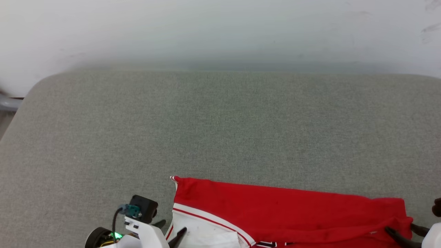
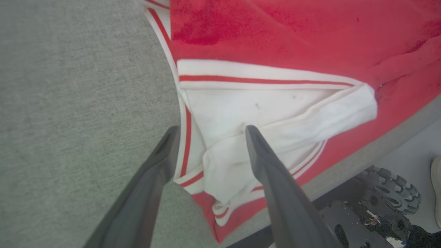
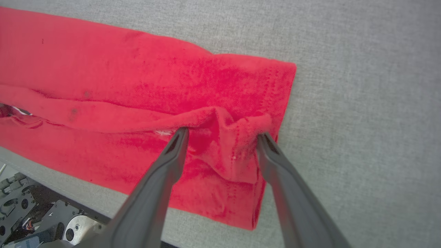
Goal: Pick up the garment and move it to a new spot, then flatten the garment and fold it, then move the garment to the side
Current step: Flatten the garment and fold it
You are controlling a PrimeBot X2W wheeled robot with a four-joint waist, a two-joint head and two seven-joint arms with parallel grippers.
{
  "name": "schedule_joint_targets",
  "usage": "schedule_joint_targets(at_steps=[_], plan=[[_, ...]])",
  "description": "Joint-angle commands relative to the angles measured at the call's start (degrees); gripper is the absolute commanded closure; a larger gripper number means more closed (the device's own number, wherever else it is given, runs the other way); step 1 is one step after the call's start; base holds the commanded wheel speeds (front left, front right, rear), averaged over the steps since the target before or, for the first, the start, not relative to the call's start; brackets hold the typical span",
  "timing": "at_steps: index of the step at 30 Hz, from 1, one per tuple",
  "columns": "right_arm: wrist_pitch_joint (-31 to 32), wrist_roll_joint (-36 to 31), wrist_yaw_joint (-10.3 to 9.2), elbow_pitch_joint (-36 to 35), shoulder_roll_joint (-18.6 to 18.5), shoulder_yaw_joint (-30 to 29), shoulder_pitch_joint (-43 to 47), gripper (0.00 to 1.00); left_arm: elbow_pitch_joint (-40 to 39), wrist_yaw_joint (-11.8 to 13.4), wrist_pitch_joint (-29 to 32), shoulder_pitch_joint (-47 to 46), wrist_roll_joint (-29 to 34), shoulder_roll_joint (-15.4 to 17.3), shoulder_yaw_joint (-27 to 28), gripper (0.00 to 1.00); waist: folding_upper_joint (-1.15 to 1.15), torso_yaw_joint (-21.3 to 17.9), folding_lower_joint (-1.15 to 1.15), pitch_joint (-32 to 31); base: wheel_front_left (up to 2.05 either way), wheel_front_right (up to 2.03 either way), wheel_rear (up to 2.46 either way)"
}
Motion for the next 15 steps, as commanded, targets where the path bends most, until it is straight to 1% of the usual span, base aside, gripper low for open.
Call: schedule_joint_targets(at_steps=[1, 5, 8, 11, 15], plan=[[0.6, 1.0, -0.09, -0.8, -0.3, -1.2, 0.9, 0.0, -0.2, 0.7, -2.1, 0.5, 0.4, -0.2, 1.0, 0.0, 0.0, -0.3, 0.0, -1.4, 0.0, 0.0, 0.0], [3.5, 3.1, -0.08, -3.4, -0.3, -4.6, 2.6, 0.0, -0.5, 1.9, -7.6, 1.7, 0.2, -1.3, 3.3, 0.0, 0.0, -0.7, 0.0, -3.3, 0.0, 0.0, 0.0], [5.7, 3.8, -0.07, -5.1, 0.8, -8.3, 3.9, 0.0, -0.6, 2.8, -13.6, 2.2, 2.0, -2.0, 4.9, 0.0, 0.0, -1.0, 0.0, -4.2, 0.0, 0.0, 0.0], [8.6, 3.9, -0.08, -6.1, 2.8, -12.4, 5.1, 0.0, 0.2, 4.0, -20.5, 2.4, 5.4, -2.6, 5.7, 0.0, 0.0, -1.0, 0.0, -4.5, 0.0, 0.0, 0.0], [12.1, 1.3, -0.07, -5.1, 6.5, -18.4, 6.0, 0.0, 1.6, 6.0, -29.8, 2.2, 9.8, -4.2, 6.8, 0.0, 0.0, -0.7, 0.0, -4.2, 0.0, 0.0, 0.0]])
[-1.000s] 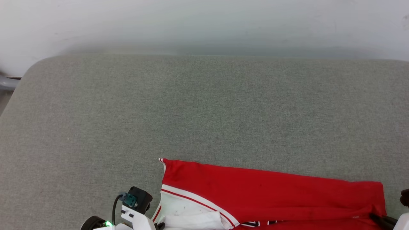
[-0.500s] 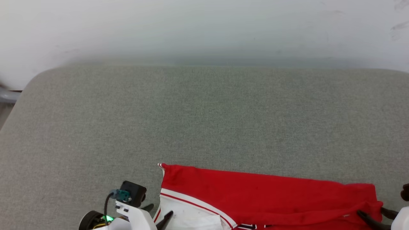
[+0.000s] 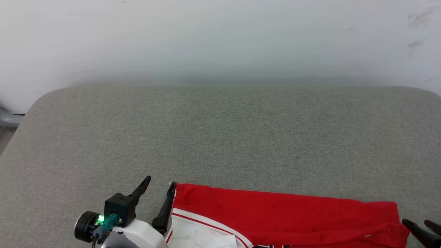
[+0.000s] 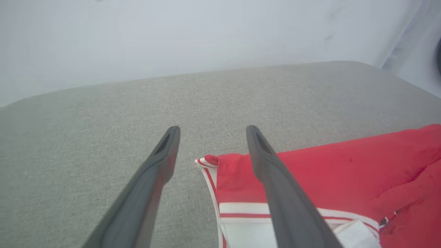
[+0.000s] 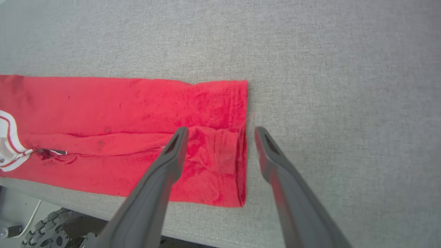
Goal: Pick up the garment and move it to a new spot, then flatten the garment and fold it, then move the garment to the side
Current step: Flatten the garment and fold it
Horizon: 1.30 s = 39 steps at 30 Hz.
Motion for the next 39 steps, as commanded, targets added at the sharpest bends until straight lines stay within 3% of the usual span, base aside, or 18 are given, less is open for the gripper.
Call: schedule_joint_targets(at_steps=[1, 7, 12, 17, 27, 39], plan=[[1.3, -1.5, -0.06, 0.7, 2.4, -2.5, 0.7, 0.0, 0.6, 1.0, -3.0, 0.1, 2.0, -1.0, 0.7, 0.0, 0.0, 0.3, 0.0, 0.4, 0.0, 0.0, 0.0], [4.9, -5.9, -0.06, 4.2, 10.6, -11.2, -0.9, 0.0, -2.1, 3.8, -5.3, -0.2, 13.4, -4.9, 6.4, 0.0, 0.0, 1.4, 0.0, 2.4, 0.0, 0.0, 0.0], [6.1, -10.1, -0.05, 7.8, 15.2, -15.8, -2.4, 0.0, -4.9, 1.8, -5.3, 3.4, 21.0, -7.8, 10.8, 0.0, 0.0, 2.2, 0.0, 3.6, 0.0, 0.0, 0.0], [6.7, -11.2, -0.06, 10.6, 17.9, -17.9, -3.2, 0.0, -4.4, -1.2, -5.3, 5.9, 24.4, -10.4, 13.8, 0.0, 0.0, 2.9, 0.0, 4.1, 0.0, 0.0, 0.0], [7.3, -11.5, -0.05, 15.0, 19.8, -15.9, -4.5, 0.0, -3.5, -6.2, -5.3, 7.1, 28.4, -14.0, 18.5, 0.0, 0.0, 3.8, 0.0, 5.1, 0.0, 0.0, 0.0], [6.6, -8.1, 0.04, 16.5, 21.1, -9.0, -5.8, 0.0, -2.1, -9.9, -5.3, 7.5, 31.1, -16.9, 21.5, 0.0, 0.0, 4.0, 0.0, 5.1, 0.0, 0.0, 0.0]])
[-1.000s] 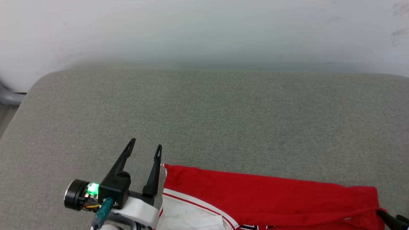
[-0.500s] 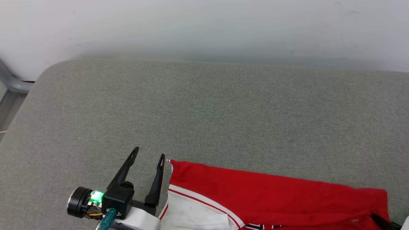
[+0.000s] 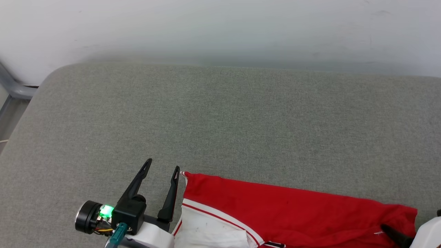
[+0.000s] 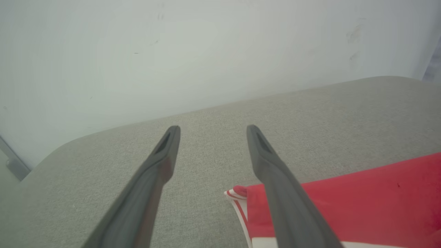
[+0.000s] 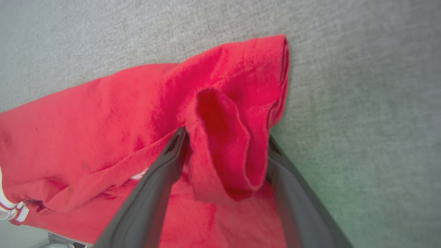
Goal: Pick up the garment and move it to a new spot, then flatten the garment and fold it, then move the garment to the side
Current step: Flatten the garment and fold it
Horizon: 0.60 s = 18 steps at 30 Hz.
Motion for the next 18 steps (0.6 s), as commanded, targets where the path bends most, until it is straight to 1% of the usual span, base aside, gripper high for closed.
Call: schedule_joint_targets(at_steps=[1, 4, 5, 6, 7, 10, 13, 18], plan=[[0.4, 0.6, 0.19, 1.3, 2.3, 2.2, 0.3, 0.0, 0.3, -0.5, -0.3, 0.9, 0.4, -0.3, 0.4, 0.0, 0.0, 0.0, 0.0, -0.1, 0.0, 0.0, 0.0], [0.0, 1.1, 0.19, 2.0, 2.0, 3.6, 0.1, 0.0, 0.6, -1.1, -0.3, 1.0, 0.9, -0.9, 1.1, 0.0, 0.0, 0.0, 0.0, -0.2, 0.0, 0.0, 0.0], [-0.3, 1.3, 0.19, 2.3, 2.0, 4.0, 0.1, 0.27, 0.7, -1.1, -0.3, 1.1, 1.1, -1.1, 1.3, 0.0, 0.0, 0.0, 0.0, -0.2, 0.0, 0.0, 0.0], [-0.4, 1.3, 0.19, 2.5, 1.9, 4.4, 0.0, 0.77, 0.8, -1.4, -0.3, 1.1, 1.1, -1.2, 1.6, 0.0, 0.0, 0.0, 0.0, -0.2, 0.0, 0.0, 0.0], [-1.0, 1.5, 0.19, 2.7, 1.8, 4.8, -0.2, 1.0, 0.8, -1.6, -0.3, 1.2, 1.3, -1.3, 1.8, 0.0, 0.0, 0.0, 0.0, -0.2, 0.0, 0.0, 0.0], [-2.0, 2.1, 0.16, 3.4, 1.3, 5.6, -0.5, 1.0, 1.1, -2.1, -0.3, 1.3, 1.6, -1.7, 2.4, 0.0, 0.0, -0.1, 0.0, -0.2, 0.0, 0.0, 0.0], [-4.0, 2.5, 0.06, 4.2, -0.2, 5.2, -0.8, 1.0, 1.3, -2.6, -0.3, 1.4, 2.0, -2.1, 3.0, 0.0, 0.0, -0.3, 0.0, -0.4, 0.0, 0.0, 0.0], [-6.8, 3.0, 0.01, 5.9, -4.0, 4.0, -1.0, 1.0, 1.7, -3.4, -0.3, 1.8, 2.5, -2.8, 3.8, 0.0, 0.0, -0.7, 0.0, -1.0, 0.0, 0.0, 0.0]])
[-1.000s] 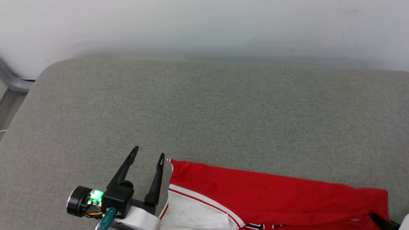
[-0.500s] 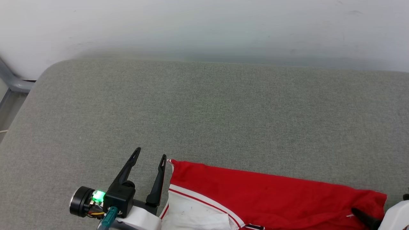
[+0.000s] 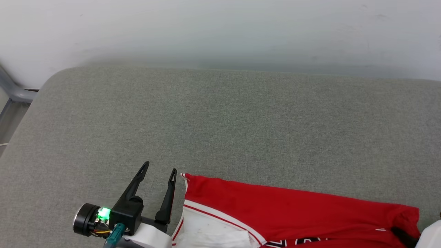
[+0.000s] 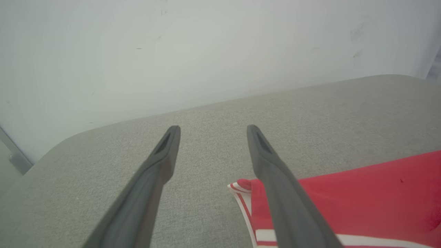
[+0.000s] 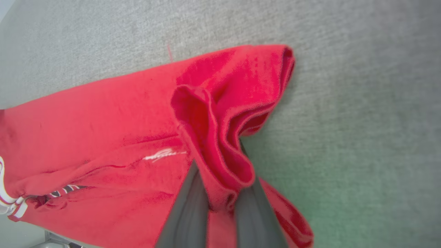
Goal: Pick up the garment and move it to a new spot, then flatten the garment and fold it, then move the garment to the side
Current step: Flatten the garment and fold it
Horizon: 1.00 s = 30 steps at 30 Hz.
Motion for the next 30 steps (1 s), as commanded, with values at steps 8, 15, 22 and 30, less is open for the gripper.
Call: schedule_joint_targets(at_steps=[8, 15, 22, 30], plan=[[-3.4, -0.5, -0.18, 3.8, -5.9, -2.5, -0.7, 1.0, 0.6, -1.2, -0.3, 1.5, 0.8, -1.5, 1.0, 0.0, 0.0, -0.6, 0.0, -1.6, 0.0, 0.0, 0.0], [-4.3, -2.6, -0.17, 5.4, -9.3, -5.3, -1.2, 1.0, 1.2, -2.2, -0.3, 2.3, 0.9, -2.4, 1.6, 0.0, 0.0, -0.7, 0.0, -3.1, 0.0, 0.0, 0.0], [-3.4, -3.1, -0.16, 1.1, -9.7, -4.6, 1.5, 1.0, 1.5, -2.9, -0.3, 3.1, 1.0, -3.4, 2.2, 0.0, 0.0, -0.4, 0.0, -4.2, 0.0, 0.0, 0.0], [1.6, -3.8, -0.14, -11.7, -7.9, -4.4, 6.7, 1.0, 1.3, -3.4, -0.3, 4.5, 1.4, -4.1, 3.2, 0.0, 0.0, -0.3, 0.0, -5.3, 0.0, 0.0, 0.0]])
